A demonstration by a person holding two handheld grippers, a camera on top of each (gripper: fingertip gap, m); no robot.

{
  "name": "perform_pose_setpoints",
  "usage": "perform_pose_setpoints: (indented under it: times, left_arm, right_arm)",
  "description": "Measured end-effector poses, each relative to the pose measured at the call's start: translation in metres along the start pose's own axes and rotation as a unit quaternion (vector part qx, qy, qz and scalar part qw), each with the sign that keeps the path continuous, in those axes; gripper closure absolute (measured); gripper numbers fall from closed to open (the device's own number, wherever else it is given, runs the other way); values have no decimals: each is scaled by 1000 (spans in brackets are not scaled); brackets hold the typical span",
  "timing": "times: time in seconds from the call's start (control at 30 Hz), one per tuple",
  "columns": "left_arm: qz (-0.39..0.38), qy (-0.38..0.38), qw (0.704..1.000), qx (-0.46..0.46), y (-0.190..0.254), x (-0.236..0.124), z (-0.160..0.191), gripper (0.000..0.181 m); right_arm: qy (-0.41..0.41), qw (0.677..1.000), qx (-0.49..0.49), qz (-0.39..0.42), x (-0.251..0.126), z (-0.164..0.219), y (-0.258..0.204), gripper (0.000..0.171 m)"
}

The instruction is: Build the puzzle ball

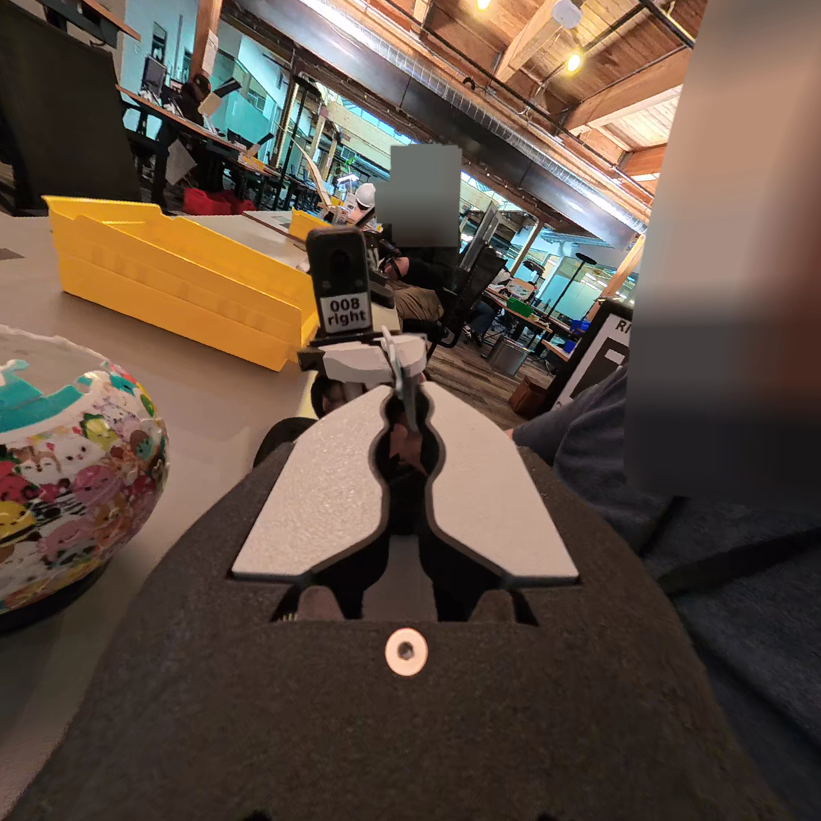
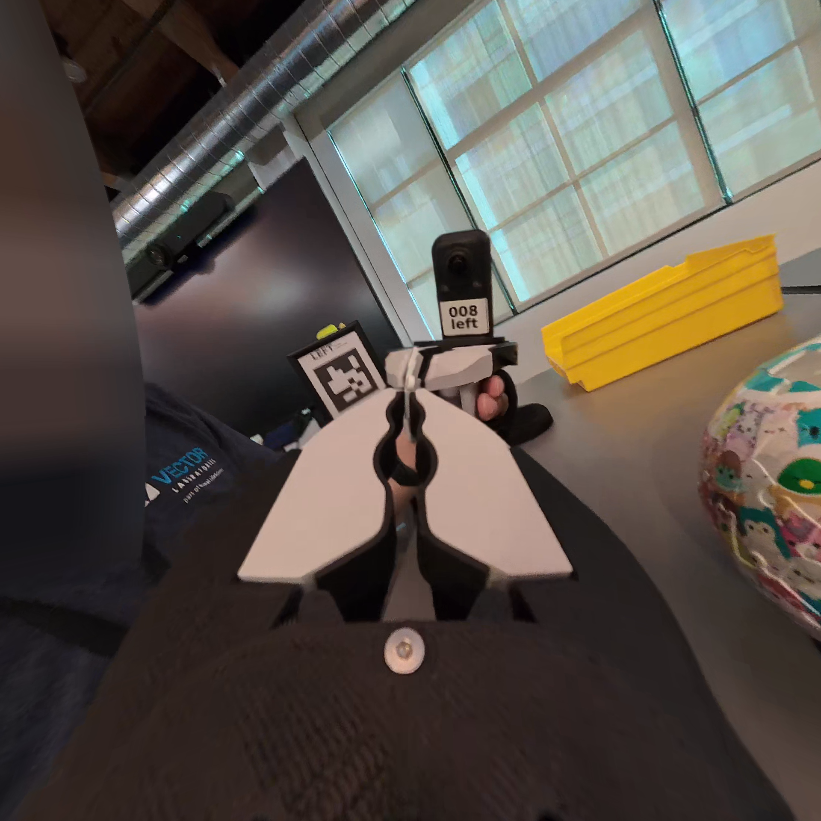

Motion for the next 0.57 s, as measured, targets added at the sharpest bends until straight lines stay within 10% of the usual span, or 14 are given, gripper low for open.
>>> perform_pose_setpoints:
  times: [0.33, 0.57]
  left_arm:
    - [-229, -53, 968, 92, -46, -47, 51, 131]
    - [-207, 34, 973, 100, -58, -58, 19, 135]
  right_arm:
    - [-198, 961, -134, 140, -116, 13, 18, 169]
    - [-207, 960, -63, 179, -148, 32, 39, 169]
Point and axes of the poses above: each gripper's, where its closed fingertips meet, x out along the fingers, z out of its underside, y = z × x across the jaws, the point moved 4 cm from there along -x, back along the fingers, and after that the axes turned 3 degrees about -x, right-handed, at the moved point
